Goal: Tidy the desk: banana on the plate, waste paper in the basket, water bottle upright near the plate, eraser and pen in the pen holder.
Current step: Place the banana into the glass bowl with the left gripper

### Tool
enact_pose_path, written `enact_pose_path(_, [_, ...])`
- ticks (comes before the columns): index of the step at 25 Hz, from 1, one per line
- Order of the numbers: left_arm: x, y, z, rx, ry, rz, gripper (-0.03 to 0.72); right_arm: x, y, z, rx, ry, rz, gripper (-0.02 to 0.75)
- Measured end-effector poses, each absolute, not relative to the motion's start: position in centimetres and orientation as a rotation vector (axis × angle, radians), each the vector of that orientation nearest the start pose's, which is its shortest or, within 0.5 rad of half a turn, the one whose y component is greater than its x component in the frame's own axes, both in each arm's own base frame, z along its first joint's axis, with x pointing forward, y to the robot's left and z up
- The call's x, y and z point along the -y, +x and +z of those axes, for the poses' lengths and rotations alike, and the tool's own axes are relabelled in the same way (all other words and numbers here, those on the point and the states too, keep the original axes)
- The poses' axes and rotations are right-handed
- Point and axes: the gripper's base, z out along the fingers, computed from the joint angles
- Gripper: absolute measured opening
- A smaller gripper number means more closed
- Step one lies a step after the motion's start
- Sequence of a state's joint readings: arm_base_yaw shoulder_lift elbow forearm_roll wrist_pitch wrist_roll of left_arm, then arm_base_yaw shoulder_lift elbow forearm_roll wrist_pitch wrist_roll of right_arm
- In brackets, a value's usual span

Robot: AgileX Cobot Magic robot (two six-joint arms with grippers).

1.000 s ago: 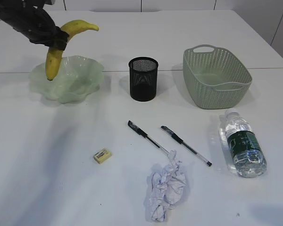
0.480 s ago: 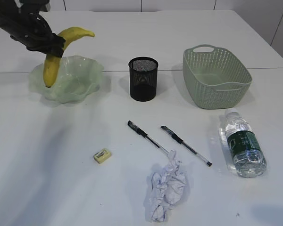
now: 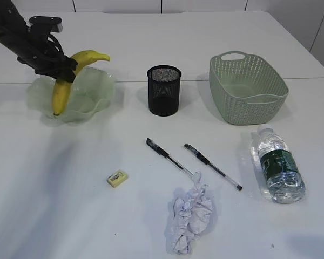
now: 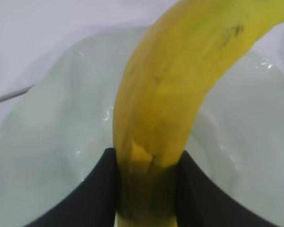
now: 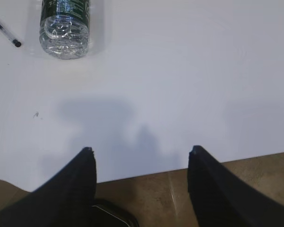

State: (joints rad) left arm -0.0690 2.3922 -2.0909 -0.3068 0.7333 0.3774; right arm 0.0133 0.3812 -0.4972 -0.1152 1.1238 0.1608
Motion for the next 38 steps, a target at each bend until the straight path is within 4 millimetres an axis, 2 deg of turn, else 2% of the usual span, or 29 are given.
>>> enact_pose_path(7, [5.6, 53.4, 16.5, -2.509, 0.343, -0.253, 0.202, 0.9, 4.8, 26.4, -2.478, 0.165, -0.077, 0.465])
enact_pose_path(13, [5.6, 53.4, 16.4, -2.512, 0.34, -0.261, 0.204, 0.9, 4.8, 26.4, -2.478, 0.165, -0.077, 0.465])
enact_pose_path(20, [5.7, 53.4, 16.5, -2.509, 0.333, -0.269, 0.255, 0.9, 4.8, 26.4, -2.478, 0.167, -0.079, 0.465])
enact_pose_path(29, [5.7, 53.4, 16.5, -2.507, 0.327, -0.278, 0.273, 0.9, 4.8, 26.4, -2.477, 0.169, -0.078, 0.465])
enact_pose_path(38, [5.8, 53.4, 16.5, -2.503, 0.315, -0.294, 0.362, 0.9, 4.8, 26.4, -2.479, 0.169, -0.078, 0.465])
